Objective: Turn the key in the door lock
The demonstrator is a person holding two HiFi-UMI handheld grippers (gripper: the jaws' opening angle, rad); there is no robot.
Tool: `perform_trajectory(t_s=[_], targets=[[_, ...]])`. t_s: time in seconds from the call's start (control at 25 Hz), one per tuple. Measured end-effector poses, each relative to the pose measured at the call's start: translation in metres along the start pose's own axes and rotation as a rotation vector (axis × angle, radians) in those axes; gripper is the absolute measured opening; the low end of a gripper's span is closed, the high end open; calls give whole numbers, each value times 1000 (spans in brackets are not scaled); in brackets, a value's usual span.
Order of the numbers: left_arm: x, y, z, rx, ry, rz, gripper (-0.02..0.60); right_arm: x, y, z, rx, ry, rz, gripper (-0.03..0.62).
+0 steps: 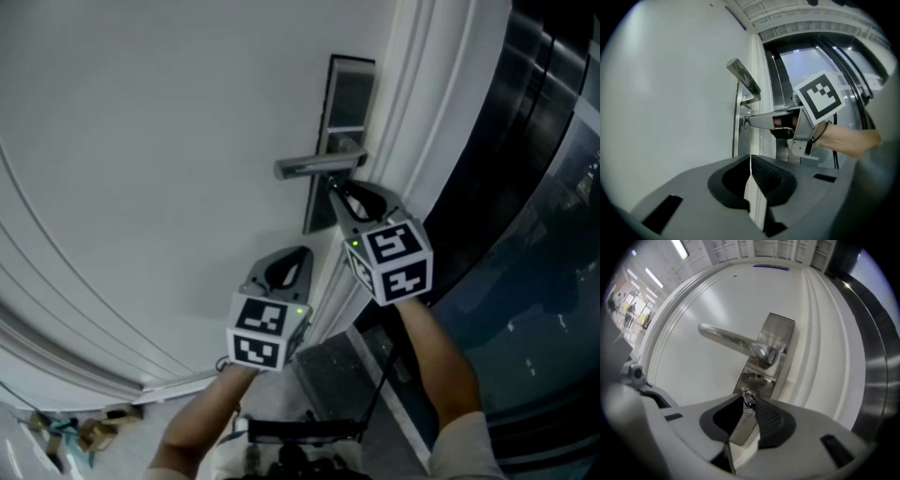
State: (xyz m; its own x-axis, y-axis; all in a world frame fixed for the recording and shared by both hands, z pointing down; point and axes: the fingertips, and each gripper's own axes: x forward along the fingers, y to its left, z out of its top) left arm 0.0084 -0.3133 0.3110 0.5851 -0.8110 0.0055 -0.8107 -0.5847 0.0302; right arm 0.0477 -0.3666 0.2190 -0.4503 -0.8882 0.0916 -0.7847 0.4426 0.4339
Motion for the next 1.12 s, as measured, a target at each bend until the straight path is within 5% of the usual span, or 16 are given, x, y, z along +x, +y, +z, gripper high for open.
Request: perform_trajectory(t_s=[0.12, 1.12], targets=[[0, 0, 2, 0, -5, 1, 18, 0, -4, -1, 263, -43, 76, 21], [-5, -1, 4, 3, -9, 4, 18, 0, -14, -11, 1463, -249, 361, 44]])
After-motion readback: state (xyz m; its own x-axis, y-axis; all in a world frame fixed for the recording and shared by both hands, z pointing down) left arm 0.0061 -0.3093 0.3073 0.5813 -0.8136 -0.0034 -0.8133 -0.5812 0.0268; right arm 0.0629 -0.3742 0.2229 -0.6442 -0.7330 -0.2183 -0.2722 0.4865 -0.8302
